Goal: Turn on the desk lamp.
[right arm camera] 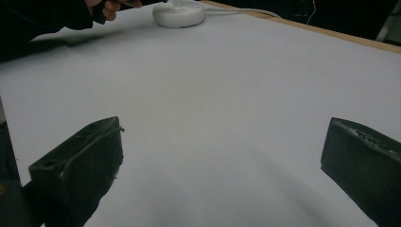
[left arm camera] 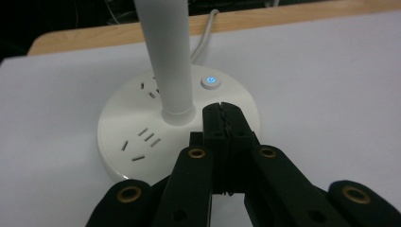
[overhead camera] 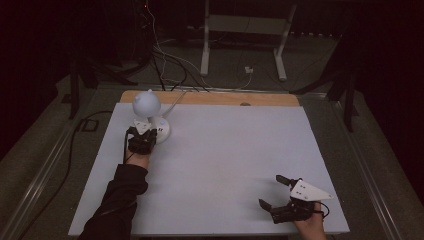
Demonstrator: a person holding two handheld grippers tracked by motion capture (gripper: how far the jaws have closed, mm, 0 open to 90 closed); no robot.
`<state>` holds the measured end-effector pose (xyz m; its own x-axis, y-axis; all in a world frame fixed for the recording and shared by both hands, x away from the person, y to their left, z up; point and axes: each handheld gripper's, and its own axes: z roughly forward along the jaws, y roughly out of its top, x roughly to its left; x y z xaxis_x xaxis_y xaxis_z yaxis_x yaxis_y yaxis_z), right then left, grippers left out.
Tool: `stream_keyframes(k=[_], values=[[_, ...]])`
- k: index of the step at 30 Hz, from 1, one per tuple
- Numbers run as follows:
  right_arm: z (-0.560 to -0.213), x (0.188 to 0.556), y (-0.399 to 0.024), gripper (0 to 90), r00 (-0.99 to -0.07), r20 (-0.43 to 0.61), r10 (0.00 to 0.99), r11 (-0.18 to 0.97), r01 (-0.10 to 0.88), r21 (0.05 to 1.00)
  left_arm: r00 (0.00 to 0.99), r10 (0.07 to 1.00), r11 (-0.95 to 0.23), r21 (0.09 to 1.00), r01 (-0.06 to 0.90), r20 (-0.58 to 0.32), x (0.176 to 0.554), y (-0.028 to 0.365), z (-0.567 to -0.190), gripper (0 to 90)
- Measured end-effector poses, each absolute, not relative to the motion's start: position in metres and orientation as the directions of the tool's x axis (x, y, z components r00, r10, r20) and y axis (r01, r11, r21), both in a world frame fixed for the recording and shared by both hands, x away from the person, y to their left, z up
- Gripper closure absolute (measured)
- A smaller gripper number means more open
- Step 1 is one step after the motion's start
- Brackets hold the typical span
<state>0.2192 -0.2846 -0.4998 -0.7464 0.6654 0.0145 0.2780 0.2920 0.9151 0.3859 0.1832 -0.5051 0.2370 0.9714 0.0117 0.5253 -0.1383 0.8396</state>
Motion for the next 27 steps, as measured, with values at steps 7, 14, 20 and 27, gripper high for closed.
stream_keyframes(k=[7,14,20,27], values=[[-0.500,0.219,-0.285,0.0,-0.746,0.015,0.666,0.291,0.278,0.915,0.233,0.972,-0.132,0.836,0.533,0.006,0.389,0.185,-0.512,90.0],[-0.500,0.219,-0.285,0.0,-0.746,0.014,0.665,0.293,0.278,0.915,0.241,0.971,-0.137,0.834,0.534,0.005,0.390,0.185,-0.513,90.0],[-0.500,0.219,-0.285,0.0,-0.746,0.014,0.666,0.292,0.277,0.916,0.240,0.971,-0.142,0.833,0.534,0.012,0.390,0.185,-0.515,90.0],[-0.499,0.219,-0.285,0.0,-0.747,0.012,0.665,0.293,0.276,0.916,0.250,0.968,-0.150,0.830,0.537,0.013,0.391,0.185,-0.517,90.0]])
